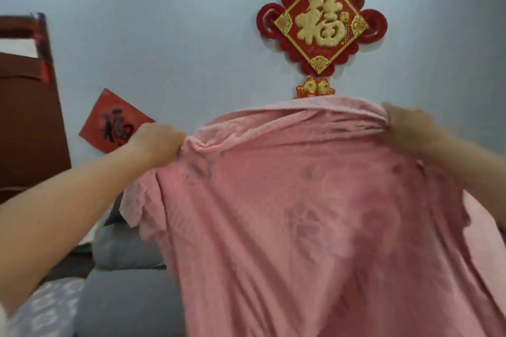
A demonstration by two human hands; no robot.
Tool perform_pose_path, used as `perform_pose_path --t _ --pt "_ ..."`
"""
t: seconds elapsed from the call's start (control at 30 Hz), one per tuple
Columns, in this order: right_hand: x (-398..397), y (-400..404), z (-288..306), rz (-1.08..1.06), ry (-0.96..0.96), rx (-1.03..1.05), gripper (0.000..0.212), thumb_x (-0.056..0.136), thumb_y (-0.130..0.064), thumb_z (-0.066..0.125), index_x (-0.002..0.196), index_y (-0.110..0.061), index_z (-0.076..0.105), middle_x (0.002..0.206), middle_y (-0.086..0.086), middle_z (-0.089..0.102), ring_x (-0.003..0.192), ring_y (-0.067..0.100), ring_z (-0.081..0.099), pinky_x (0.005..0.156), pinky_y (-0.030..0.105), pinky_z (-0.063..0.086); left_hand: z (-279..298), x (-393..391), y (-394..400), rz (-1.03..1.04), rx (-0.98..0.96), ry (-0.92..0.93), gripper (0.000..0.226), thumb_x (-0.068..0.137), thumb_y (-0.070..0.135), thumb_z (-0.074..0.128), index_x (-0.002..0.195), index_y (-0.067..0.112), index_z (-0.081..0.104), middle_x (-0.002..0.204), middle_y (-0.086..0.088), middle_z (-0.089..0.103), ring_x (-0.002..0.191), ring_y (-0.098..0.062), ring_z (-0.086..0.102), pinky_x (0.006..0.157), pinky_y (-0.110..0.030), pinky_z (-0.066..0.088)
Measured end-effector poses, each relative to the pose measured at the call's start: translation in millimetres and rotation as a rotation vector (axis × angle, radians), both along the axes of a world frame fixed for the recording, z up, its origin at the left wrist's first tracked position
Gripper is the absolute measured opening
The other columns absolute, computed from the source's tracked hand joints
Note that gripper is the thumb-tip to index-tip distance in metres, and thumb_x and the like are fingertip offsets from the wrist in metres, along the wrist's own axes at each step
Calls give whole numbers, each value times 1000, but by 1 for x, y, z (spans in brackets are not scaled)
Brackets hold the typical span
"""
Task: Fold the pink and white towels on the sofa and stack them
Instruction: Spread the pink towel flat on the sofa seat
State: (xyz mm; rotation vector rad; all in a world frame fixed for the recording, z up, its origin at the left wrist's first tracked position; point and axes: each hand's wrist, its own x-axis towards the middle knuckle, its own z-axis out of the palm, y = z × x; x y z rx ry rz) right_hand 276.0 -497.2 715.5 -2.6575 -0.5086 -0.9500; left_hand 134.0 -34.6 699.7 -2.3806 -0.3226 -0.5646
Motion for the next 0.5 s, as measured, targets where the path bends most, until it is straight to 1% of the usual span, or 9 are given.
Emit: perform_pose_path --t 0.03,0.07,0.13,0.17,0.23,0.33,0.37,0.43,0.5 --pt "-12 15 -12 109 163 -89 48 75 -63 66 105 -26 61 101 8 72 92 33 68 83 40 53 4 -12 25 59 -7 -54 29 92 21 45 112 28 65 112 -2 68 100 -28 67 72 -33 47" --pt "-25 31 -26 224 376 -119 44 75 -61 69 105 -30 66 100 -2 74 91 22 70 87 39 55 4 -21 50 122 11 -100 29 91 21 46 113 26 65 112 -3 66 102 -29 65 75 -35 49" --pt "-46 69 -56 455 802 -155 23 84 -28 72 107 -31 72 103 -6 76 95 14 73 92 39 57 2 -32 84 256 39 -144 32 89 22 48 117 21 65 117 -5 60 109 -29 57 79 -38 46" --pt "-52 88 -70 545 922 -168 27 86 -13 68 109 -27 73 107 -3 76 99 17 73 93 41 57 1 -36 93 333 12 -160 34 89 22 49 118 19 66 119 -6 58 110 -31 56 78 -38 43" --pt "-58 122 -89 649 1017 -111 32 89 -3 63 115 -17 72 114 4 75 107 24 71 96 44 56 2 -37 112 429 -183 -216 32 90 20 48 115 16 67 116 -8 64 106 -32 62 74 -37 43" --pt "-49 152 -102 689 1109 167 32 92 5 57 117 -9 71 116 14 72 109 34 69 98 49 53 1 -24 150 374 -643 -371 39 78 24 57 114 12 65 110 -12 69 97 -35 69 77 -35 54" --pt "-47 156 -108 674 1139 228 34 91 7 55 118 -7 70 116 17 72 108 36 69 99 50 53 0 -17 154 312 -783 -380 43 74 24 62 114 10 64 104 -13 70 89 -33 70 70 -32 57" --pt "-44 153 -123 620 1194 309 37 89 11 53 119 -5 68 115 19 72 107 38 69 99 50 52 -14 4 145 146 -1020 -365 31 85 17 66 113 5 63 90 -12 67 69 -25 64 43 -22 50" --pt "-39 140 -148 534 1219 406 40 87 11 55 121 -7 67 115 19 72 106 38 69 99 50 51 -40 33 128 -21 -1329 -382 24 99 15 55 121 8 61 95 -14 66 70 -25 62 43 -31 52"
